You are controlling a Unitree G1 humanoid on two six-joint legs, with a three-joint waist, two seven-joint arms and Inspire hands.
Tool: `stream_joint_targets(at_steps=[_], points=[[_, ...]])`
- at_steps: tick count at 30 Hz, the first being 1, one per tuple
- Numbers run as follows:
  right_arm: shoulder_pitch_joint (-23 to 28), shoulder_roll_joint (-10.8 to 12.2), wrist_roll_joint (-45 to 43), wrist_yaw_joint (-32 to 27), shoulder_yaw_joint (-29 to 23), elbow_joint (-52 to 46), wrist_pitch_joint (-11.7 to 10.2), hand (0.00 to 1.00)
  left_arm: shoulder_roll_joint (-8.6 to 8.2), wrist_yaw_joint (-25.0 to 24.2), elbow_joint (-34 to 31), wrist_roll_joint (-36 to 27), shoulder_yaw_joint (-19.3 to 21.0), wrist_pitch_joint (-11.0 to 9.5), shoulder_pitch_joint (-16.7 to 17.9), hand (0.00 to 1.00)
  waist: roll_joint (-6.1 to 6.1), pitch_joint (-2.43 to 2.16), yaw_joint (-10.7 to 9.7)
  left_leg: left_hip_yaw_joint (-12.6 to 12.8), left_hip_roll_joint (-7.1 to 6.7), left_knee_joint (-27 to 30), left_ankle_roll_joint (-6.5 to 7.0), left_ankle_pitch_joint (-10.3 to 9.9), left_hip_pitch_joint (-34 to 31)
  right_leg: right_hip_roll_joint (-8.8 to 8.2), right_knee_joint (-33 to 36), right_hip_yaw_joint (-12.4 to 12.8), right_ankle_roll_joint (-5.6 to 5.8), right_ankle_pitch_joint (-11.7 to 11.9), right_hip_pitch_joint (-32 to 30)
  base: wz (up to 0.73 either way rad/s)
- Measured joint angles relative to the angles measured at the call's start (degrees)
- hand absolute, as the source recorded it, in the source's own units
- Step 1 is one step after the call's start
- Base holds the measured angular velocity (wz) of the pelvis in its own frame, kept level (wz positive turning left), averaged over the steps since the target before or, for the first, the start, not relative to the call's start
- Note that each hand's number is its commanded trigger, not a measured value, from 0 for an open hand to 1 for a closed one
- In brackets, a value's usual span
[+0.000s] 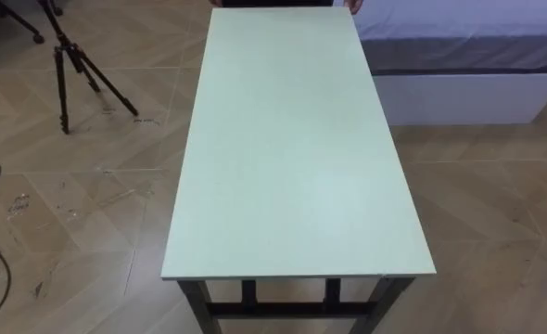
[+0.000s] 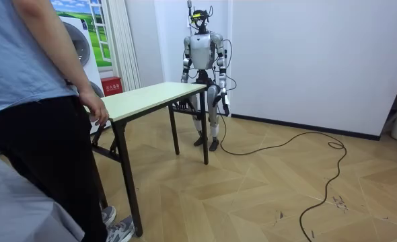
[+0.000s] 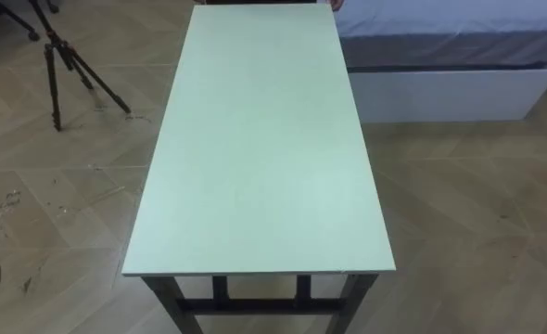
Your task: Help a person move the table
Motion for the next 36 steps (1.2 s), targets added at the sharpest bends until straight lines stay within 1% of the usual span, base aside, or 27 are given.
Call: stream_joint_targets(at_steps=[12, 13, 15, 17, 21, 22, 23, 25, 27, 28, 31, 33, 34, 36], points=[[-0.1, 0.0, 0.8, 1.0, 0.0, 0.0, 0.0, 0.0, 0.0, -0.3, -0.1, 0.3, 0.0, 0.0, -0.1, 0.0, 0.03, 0.09, 0.0, 0.1, 0.01, -0.1, 0.0, 0.0, -0.3, 0.04, 0.0, 0.2, 0.0, 0.0, -0.3, 0.0], [-0.2, -0.1, 0.8, 1.5, 0.0, 0.1, 0.1, 0.0, 0.0, -0.5, -0.1, -0.5, 0.0, 0.0, -0.1, 0.0, 0.2, 0.02, 0.1, 0.3, 0.03, -0.1, 0.0, 0.0, -0.2, -0.01, 0.0, 0.3, 0.0, 0.0, -0.3, -0.05], [-0.4, -0.2, 0.8, 2.5, -0.2, 0.7, 0.1, 0.0, 0.02, -1.6, -0.1, -3.2, 0.0, 0.1, -0.1, 0.0, 0.11, 0.1, 0.1, 0.4, 0.03, -0.2, 0.0, 0.0, -0.1, -0.16, 0.0, 0.5, 0.0, 0.0, -0.3, -0.05], [-0.4, -0.3, 0.8, 3.7, -0.2, 0.8, 0.1, 0.0, 0.03, -3.4, -0.1, -7.4, 0.0, 0.1, 0.0, 0.0, 0.22, 0.14, 0.4, 0.5, 0.04, -0.1, 0.0, 0.0, 0.1, -0.19, 0.0, 0.5, 0.0, 0.0, -0.3, 0.0], [-0.3, -0.5, 0.8, 6.4, -0.9, 0.9, 0.1, 0.0, 0.05, -6.7, 0.0, -9.1, 0.4, 0.1, 0.0, 0.0, 0.2, 0.2, 1.0, 0.7, 0.09, -0.1, 0.0, 0.0, 0.1, -0.17, 0.0, 0.3, 0.0, 0.0, -0.3, -0.02], [-0.3, -0.6, 1.1, 7.0, -1.0, 0.8, 0.1, 0.0, 0.12, -8.0, -0.1, -11.1, 0.4, 0.1, -0.2, 0.0, 0.27, 0.22, 1.1, 0.6, 0.08, 0.0, 0.0, 0.0, -0.2, -0.19, 0.0, 0.2, 0.0, 0.0, -0.5, 0.0], [-0.3, -0.9, 1.8, 7.7, -1.0, 0.7, 0.1, 0.0, 0.23, -9.2, -0.1, -12.6, 0.4, 0.1, -0.2, 0.0, 0.25, 0.16, 1.2, 0.6, 0.09, 0.0, 0.0, 0.0, -0.6, -0.19, 0.1, 0.2, 0.0, 0.0, -0.8, 0.04], [-0.3, -1.3, 1.9, 9.1, -1.5, 0.4, 0.1, 0.0, 0.38, -10.7, -0.1, -13.6, 0.4, 0.1, -0.3, 0.0, 0.23, 0.04, 1.2, 0.4, 0.08, 0.4, 0.0, 0.0, -1.3, -0.23, 0.1, 0.0, -0.02, 0.0, -1.2, 0.04], [-0.2, -1.8, 2.0, 10.0, -1.8, -1.1, 0.4, 0.0, 0.4, -12.1, -0.6, -15.0, 0.4, 0.3, -0.3, 0.0, 0.36, 0.03, 1.2, 0.4, 0.08, 0.5, 0.0, 0.0, -1.6, -0.24, 0.2, 0.0, -0.03, 0.0, -1.4, 0.0], [0.2, -2.0, 2.1, 10.6, -1.9, -3.3, 0.8, 0.0, 0.38, -13.1, -1.1, -16.7, 0.4, 0.4, -0.3, 0.0, 0.43, 0.03, 1.3, 0.4, 0.09, 0.5, 0.0, 0.0, -1.9, -0.25, 0.2, 0.0, -0.05, 0.0, -1.7, 0.0], [0.3, -2.2, 2.2, 12.1, -2.0, -8.1, 1.0, 0.0, 0.28, -15.6, -2.9, -22.2, 0.3, 0.6, -0.3, 0.0, 0.64, 0.05, 1.3, 0.4, 0.08, 0.8, 0.01, 0.0, -2.2, -0.3, 0.2, -0.1, -0.06, 0.0, -2.0, 0.0], [0.4, -2.2, 2.2, 13.5, -2.0, -11.6, 1.1, 0.0, 0.36, -16.9, -5.7, -26.5, 0.0, 0.7, 0.1, 0.0, 0.72, 0.09, 1.2, 0.4, 0.08, 0.6, 0.01, 0.0, -2.4, -0.31, 0.2, -0.2, -0.06, 0.0, -2.2, 0.0], [0.6, -2.2, 2.0, 13.9, -2.0, -12.5, 1.2, 0.0, 0.37, -17.3, -6.3, -27.0, 0.0, 0.7, 0.1, 0.0, 0.74, 0.09, 1.3, 0.4, 0.08, 0.6, 0.01, 0.0, -2.4, -0.3, 0.2, -0.2, -0.06, 0.0, -2.3, 0.0], [2.2, -2.2, 1.9, 15.4, -2.0, -17.3, 1.4, 0.0, 0.63, -19.2, -8.6, -28.5, 0.0, 1.1, 0.5, 0.0, 0.76, 0.08, 1.4, 0.5, 0.09, 0.6, 0.0, 0.0, -2.5, -0.31, 0.2, -0.1, -0.06, 0.0, -2.3, 0.0]])
